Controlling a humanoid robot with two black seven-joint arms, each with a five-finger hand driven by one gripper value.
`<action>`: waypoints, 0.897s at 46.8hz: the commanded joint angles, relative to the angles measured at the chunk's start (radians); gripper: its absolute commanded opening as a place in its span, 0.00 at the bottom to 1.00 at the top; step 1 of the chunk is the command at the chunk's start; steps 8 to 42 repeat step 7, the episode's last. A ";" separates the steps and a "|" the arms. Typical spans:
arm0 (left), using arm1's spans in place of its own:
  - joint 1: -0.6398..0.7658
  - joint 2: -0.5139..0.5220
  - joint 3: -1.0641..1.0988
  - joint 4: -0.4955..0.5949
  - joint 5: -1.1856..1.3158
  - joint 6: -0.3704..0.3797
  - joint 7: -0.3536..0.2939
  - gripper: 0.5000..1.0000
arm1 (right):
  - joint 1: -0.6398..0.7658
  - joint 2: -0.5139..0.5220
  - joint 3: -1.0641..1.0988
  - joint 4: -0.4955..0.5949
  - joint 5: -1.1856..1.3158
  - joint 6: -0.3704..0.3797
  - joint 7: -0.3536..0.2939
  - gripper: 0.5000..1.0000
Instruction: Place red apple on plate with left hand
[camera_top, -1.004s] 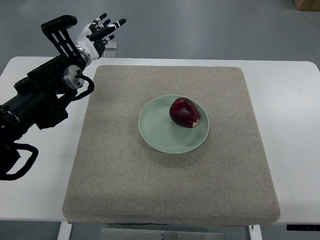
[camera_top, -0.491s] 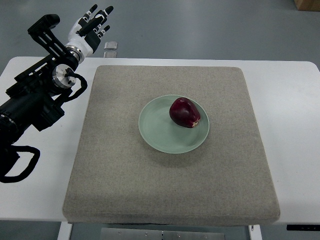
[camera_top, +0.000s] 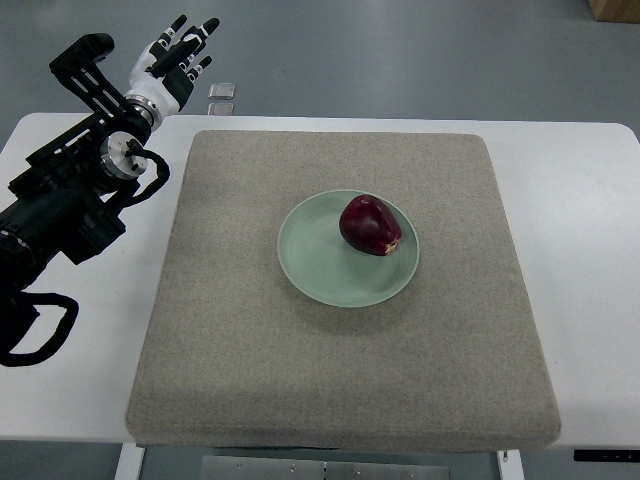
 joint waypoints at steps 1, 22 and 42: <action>0.000 0.000 -0.001 -0.001 -0.005 0.001 0.002 0.99 | -0.002 0.000 -0.004 -0.004 -0.010 -0.001 -0.002 0.93; 0.000 -0.002 -0.001 -0.001 -0.005 0.001 0.000 0.99 | -0.014 0.000 -0.010 -0.001 -0.008 0.000 0.000 0.93; 0.000 -0.002 -0.001 -0.001 -0.005 0.001 0.000 0.99 | -0.014 0.000 -0.010 -0.001 -0.008 0.000 0.000 0.93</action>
